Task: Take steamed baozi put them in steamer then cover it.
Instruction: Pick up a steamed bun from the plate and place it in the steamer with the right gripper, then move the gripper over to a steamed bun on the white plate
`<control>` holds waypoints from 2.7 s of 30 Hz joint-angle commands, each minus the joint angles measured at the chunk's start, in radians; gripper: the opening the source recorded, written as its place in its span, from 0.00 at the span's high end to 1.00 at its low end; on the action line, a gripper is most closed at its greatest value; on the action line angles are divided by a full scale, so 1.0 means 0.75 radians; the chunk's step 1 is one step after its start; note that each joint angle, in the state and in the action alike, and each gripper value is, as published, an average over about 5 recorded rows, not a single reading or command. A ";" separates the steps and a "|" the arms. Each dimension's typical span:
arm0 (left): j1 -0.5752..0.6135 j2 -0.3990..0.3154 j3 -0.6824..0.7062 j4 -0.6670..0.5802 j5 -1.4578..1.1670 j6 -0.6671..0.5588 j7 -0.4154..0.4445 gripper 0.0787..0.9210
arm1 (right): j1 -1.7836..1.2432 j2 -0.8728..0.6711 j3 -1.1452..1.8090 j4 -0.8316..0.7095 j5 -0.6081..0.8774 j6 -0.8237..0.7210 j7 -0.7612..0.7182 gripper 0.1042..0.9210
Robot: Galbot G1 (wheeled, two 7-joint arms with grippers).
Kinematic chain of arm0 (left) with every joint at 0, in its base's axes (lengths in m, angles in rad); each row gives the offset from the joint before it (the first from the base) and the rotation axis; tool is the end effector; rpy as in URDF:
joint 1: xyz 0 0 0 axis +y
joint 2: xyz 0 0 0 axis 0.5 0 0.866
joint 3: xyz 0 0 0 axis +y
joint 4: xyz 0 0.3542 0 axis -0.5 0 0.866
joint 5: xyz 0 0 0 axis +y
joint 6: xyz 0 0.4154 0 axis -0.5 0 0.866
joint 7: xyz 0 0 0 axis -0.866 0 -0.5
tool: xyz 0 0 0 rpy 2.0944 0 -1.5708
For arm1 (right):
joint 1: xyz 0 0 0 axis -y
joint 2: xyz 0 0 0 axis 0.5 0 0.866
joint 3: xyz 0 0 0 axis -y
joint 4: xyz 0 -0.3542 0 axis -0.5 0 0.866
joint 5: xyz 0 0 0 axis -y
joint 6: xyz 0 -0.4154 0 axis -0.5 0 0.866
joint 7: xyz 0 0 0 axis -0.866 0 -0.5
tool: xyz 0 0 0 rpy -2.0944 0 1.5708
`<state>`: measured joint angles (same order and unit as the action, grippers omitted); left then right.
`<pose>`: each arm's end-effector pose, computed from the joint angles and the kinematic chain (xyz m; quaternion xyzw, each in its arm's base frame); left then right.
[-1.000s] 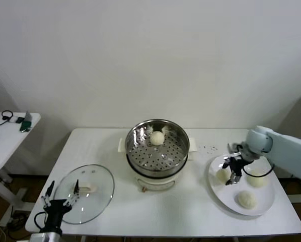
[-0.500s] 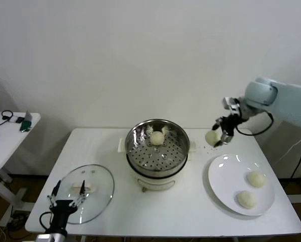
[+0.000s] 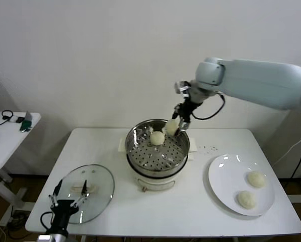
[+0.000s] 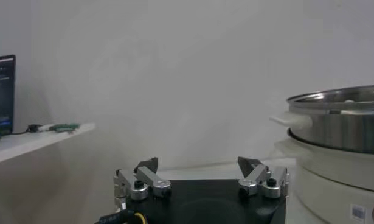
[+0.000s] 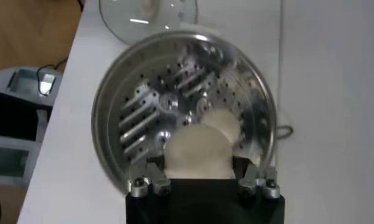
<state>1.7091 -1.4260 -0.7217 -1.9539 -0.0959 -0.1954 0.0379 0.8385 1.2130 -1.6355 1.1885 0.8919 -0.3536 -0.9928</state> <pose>0.1837 0.1037 -0.3788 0.0304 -0.9966 -0.0688 0.0326 0.6265 0.1220 -0.0209 0.5776 -0.5461 0.4925 0.3543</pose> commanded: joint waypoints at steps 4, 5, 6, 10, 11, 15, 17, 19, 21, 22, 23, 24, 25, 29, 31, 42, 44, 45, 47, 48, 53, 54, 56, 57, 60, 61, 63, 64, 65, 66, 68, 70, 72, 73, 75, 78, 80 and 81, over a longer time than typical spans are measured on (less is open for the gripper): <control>-0.012 -0.011 0.009 0.014 0.017 0.003 -0.002 0.12 | -0.207 0.307 0.035 -0.149 -0.021 -0.025 0.030 0.26; -0.010 -0.009 0.008 0.017 0.017 0.002 -0.002 0.12 | -0.222 0.316 0.036 -0.164 -0.032 -0.025 0.032 0.26; -0.007 -0.005 0.006 0.020 0.016 0.000 -0.002 0.12 | -0.237 0.324 0.036 -0.179 -0.044 -0.025 0.035 0.26; 0.007 0.009 -0.002 0.032 0.011 -0.011 -0.003 0.12 | -0.289 0.352 0.042 -0.235 -0.086 -0.022 0.040 0.26; 0.010 0.010 -0.003 0.035 0.010 -0.013 -0.003 0.12 | -0.297 0.356 0.042 -0.244 -0.096 -0.022 0.039 0.26; 0.014 0.009 -0.003 0.046 0.009 -0.022 -0.003 0.12 | -0.320 0.363 0.041 -0.275 -0.120 -0.017 0.035 0.26; 0.014 0.010 -0.003 0.051 0.008 -0.025 -0.003 0.12 | -0.330 0.363 0.040 -0.288 -0.131 -0.015 0.033 0.26; 0.012 0.012 -0.004 0.055 0.007 -0.026 -0.003 0.12 | -0.337 0.364 0.039 -0.297 -0.142 -0.013 0.031 0.26; 0.009 0.014 -0.006 0.057 0.007 -0.025 -0.004 0.12 | -0.343 0.364 0.039 -0.303 -0.154 -0.012 0.031 0.26; 0.007 0.015 -0.006 0.058 0.006 -0.025 -0.004 0.12 | -0.346 0.364 0.040 -0.306 -0.159 -0.012 0.031 0.25; 0.005 0.016 -0.007 0.058 0.006 -0.024 -0.004 0.12 | -0.348 0.365 0.042 -0.308 -0.168 -0.012 0.032 0.25; 0.004 0.016 -0.007 0.058 0.006 -0.024 -0.003 0.12 | -0.350 0.366 0.043 -0.309 -0.175 -0.012 0.032 0.24; 0.003 0.016 -0.007 0.058 0.006 -0.023 -0.003 0.12 | -0.351 0.366 0.045 -0.311 -0.181 -0.012 0.032 0.22; 0.004 0.016 -0.007 0.058 0.007 -0.024 -0.003 0.12 | -0.345 0.361 0.057 -0.308 -0.196 -0.013 0.030 0.14; 0.006 0.016 -0.008 0.059 0.007 -0.026 -0.004 0.12 | -0.333 0.348 0.066 -0.297 -0.195 -0.014 0.027 0.13; 0.009 0.015 -0.008 0.058 0.006 -0.029 -0.004 0.12 | -0.058 0.032 0.044 -0.008 -0.151 0.026 -0.068 0.12; 0.007 0.015 -0.008 0.057 0.006 -0.028 -0.004 0.12 | -0.019 -0.066 0.042 0.057 -0.157 0.033 -0.078 0.12; 0.006 0.015 -0.008 0.056 0.006 -0.026 -0.005 0.12 | -0.004 -0.116 0.045 0.089 -0.163 0.036 -0.081 0.12; 0.004 0.017 -0.009 0.055 0.006 -0.025 -0.005 0.12 | 0.020 -0.220 0.048 0.156 -0.201 0.044 -0.089 0.12; 0.004 0.017 -0.009 0.054 0.006 -0.023 -0.005 0.12 | 0.029 -0.276 0.049 0.190 -0.238 0.052 -0.094 0.12; 0.010 0.019 -0.014 0.048 0.004 -0.017 -0.005 0.12 | 0.036 -0.526 0.061 0.325 -0.426 0.095 -0.127 0.12; 0.011 0.019 -0.014 0.046 0.004 -0.015 -0.005 0.12 | 0.031 -0.580 0.060 0.349 -0.463 0.103 -0.133 0.12; 0.010 0.018 -0.014 0.044 0.006 -0.010 -0.005 0.12 | 0.012 -0.672 0.059 0.388 -0.538 0.116 -0.139 0.12; 0.007 0.015 -0.013 0.042 0.008 -0.006 -0.006 0.12 | -0.005 -0.713 0.060 0.403 -0.579 0.120 -0.141 0.12; -0.008 0.001 -0.005 0.035 0.018 0.012 -0.007 0.12 | -0.083 -0.819 0.083 0.431 -0.701 0.129 -0.141 0.12; -0.012 -0.004 -0.002 0.032 0.023 0.017 -0.007 0.12 | -0.122 -0.849 0.098 0.433 -0.738 0.131 -0.141 0.12; -0.016 -0.009 0.002 0.029 0.031 0.021 -0.007 0.12 | -0.211 -0.905 0.137 0.424 -0.808 0.134 -0.141 0.12; -0.015 -0.010 0.002 0.029 0.034 0.022 -0.007 0.12 | -0.261 -0.928 0.161 0.416 -0.839 0.135 -0.141 0.12; -0.013 -0.010 0.000 0.030 0.035 0.021 -0.007 0.12 | -0.313 -0.951 0.187 0.404 -0.873 0.136 -0.141 0.12; -0.011 -0.010 -0.003 0.032 0.036 0.020 -0.007 0.12 | -0.360 -0.970 0.211 0.392 -0.902 0.137 -0.142 0.12; -0.004 -0.010 -0.012 0.035 0.034 0.018 -0.007 0.12 | -0.446 -1.001 0.255 0.370 -0.953 0.141 -0.144 0.12; 0.004 -0.010 -0.022 0.039 0.030 0.015 -0.008 0.12 | -0.527 -1.025 0.300 0.354 -0.997 0.146 -0.148 0.12; 0.012 -0.010 -0.029 0.042 0.027 0.012 -0.008 0.12 | -0.601 -1.042 0.341 0.348 -1.027 0.149 -0.150 0.12; 0.016 -0.011 -0.031 0.044 0.027 0.010 -0.008 0.12 | -0.639 -1.049 0.362 0.347 -1.040 0.151 -0.151 0.12; 0.021 -0.012 -0.033 0.045 0.027 0.009 -0.008 0.12 | -0.697 -1.058 0.389 0.351 -1.056 0.150 -0.151 0.12; 0.022 -0.018 -0.034 0.046 0.030 0.011 -0.009 0.12 | -0.760 -1.062 0.415 0.355 -1.071 0.151 -0.151 0.12; 0.022 -0.022 -0.033 0.046 0.032 0.012 -0.009 0.12 | -0.779 -1.058 0.422 0.350 -1.076 0.152 -0.151 0.12; 0.022 -0.024 -0.033 0.046 0.033 0.012 -0.009 0.12 | -0.783 -1.055 0.421 0.346 -1.079 0.153 -0.152 0.12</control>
<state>1.7221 -1.4385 -0.7430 -1.9207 -0.0741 -0.1891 0.0311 0.4248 0.5067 -1.3981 1.4396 0.1876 -0.2446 -1.1018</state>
